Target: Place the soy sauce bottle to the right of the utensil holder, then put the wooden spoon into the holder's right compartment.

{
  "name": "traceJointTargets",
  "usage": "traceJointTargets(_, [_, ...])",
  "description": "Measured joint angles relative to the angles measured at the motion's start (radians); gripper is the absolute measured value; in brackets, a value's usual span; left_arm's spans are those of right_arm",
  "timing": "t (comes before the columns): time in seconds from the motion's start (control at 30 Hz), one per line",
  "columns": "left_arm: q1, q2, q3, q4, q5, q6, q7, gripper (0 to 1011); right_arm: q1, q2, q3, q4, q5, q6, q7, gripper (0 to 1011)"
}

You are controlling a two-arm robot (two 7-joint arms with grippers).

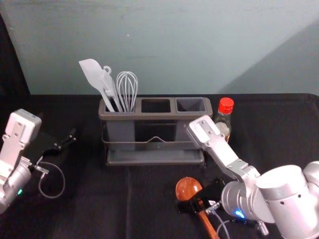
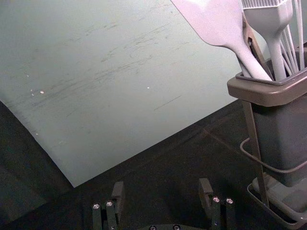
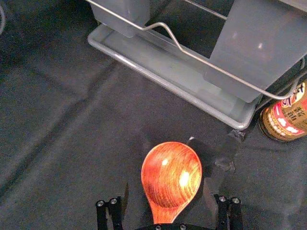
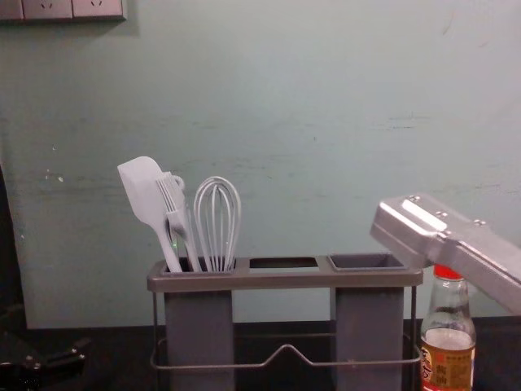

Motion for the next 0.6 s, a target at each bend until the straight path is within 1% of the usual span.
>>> traceJointTargets(0.13, [0.000,0.000,0.000,0.000,0.000,0.000,0.000,1011,0.015,-0.015,-0.004,0.026,-0.010,0.004,-0.001,1002])
traceJointTargets(0.2, [0.000,0.000,0.000,0.000,0.000,0.000,0.000,1012,0.026,-0.029,-0.004,0.051,-0.017,0.005,-0.001,1003])
traceJointTargets(0.37, [0.000,0.000,0.000,0.000,0.000,0.000,0.000,1011,0.039,-0.045,-0.002,0.081,-0.027,0.004,0.000,1002])
traceJointTargets(0.6, [0.000,0.000,0.000,0.000,0.000,0.000,0.000,1012,0.051,-0.060,0.001,0.110,-0.039,0.002,0.010,1003])
